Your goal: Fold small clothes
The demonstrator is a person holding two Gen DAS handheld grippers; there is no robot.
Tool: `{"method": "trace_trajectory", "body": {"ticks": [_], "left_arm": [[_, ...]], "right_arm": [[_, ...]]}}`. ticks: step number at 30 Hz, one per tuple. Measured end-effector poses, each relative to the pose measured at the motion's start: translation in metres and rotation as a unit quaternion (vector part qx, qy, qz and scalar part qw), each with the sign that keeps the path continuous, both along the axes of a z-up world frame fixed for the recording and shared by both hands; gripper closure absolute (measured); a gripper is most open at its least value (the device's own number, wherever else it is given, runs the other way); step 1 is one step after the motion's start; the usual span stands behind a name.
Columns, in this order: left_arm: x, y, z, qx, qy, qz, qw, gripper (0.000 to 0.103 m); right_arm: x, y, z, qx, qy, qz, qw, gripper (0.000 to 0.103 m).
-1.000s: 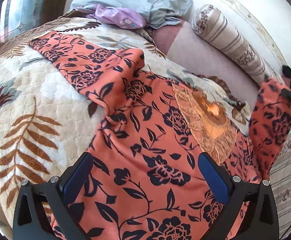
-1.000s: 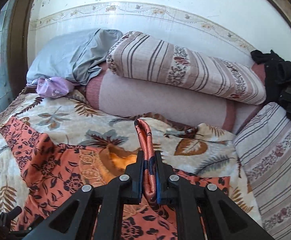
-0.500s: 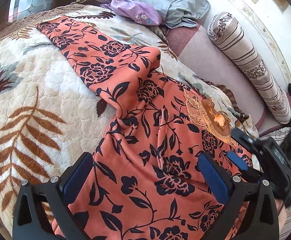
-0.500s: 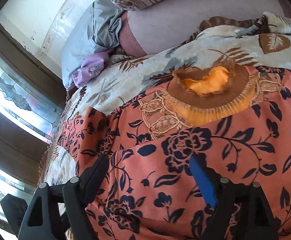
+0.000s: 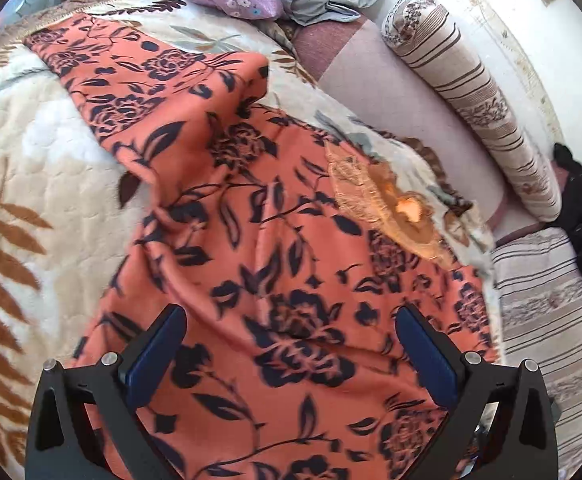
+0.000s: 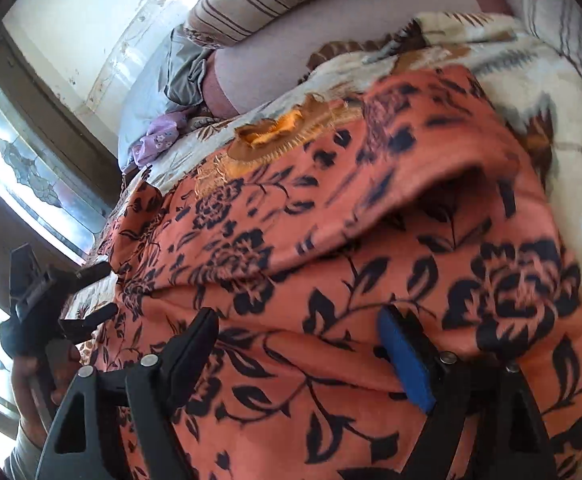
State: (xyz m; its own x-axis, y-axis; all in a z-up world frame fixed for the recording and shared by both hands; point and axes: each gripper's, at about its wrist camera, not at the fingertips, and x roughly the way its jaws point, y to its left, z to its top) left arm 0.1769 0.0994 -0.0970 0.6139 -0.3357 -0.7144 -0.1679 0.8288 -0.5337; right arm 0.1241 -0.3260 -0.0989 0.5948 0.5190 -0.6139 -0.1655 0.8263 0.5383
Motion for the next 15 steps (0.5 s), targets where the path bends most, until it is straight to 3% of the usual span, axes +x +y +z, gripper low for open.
{"method": "trace_trajectory", "body": {"ticks": [5,9,12,13,14,15], "left_arm": [[0.036,-0.004,0.000,0.014,0.025,0.002,0.9996,0.001],[0.061,-0.006,-0.014,0.007,0.073,-0.013,0.9972,0.023],[0.068,-0.016,-0.015,0.049,0.089,-0.030,0.9944,0.027],[0.069,-0.020,-0.013,0.068,0.094,-0.037,0.9926,0.037],[0.071,-0.024,-0.012,0.093,0.101,-0.045,0.9894,0.082],[0.074,-0.025,-0.014,0.107,0.115,-0.050,0.9863,0.095]], "right_arm": [[0.005,-0.001,0.004,0.002,0.006,0.007,1.000,0.016],[0.003,-0.004,0.003,0.006,0.003,0.008,1.000,0.016],[0.004,-0.001,0.001,0.007,0.002,0.007,1.000,0.016],[0.004,-0.002,0.001,0.006,0.002,0.007,1.000,0.016],[0.004,-0.002,0.001,0.005,0.002,0.007,1.000,0.016],[0.003,-0.001,0.001,0.004,0.002,0.006,1.000,0.016]]}}
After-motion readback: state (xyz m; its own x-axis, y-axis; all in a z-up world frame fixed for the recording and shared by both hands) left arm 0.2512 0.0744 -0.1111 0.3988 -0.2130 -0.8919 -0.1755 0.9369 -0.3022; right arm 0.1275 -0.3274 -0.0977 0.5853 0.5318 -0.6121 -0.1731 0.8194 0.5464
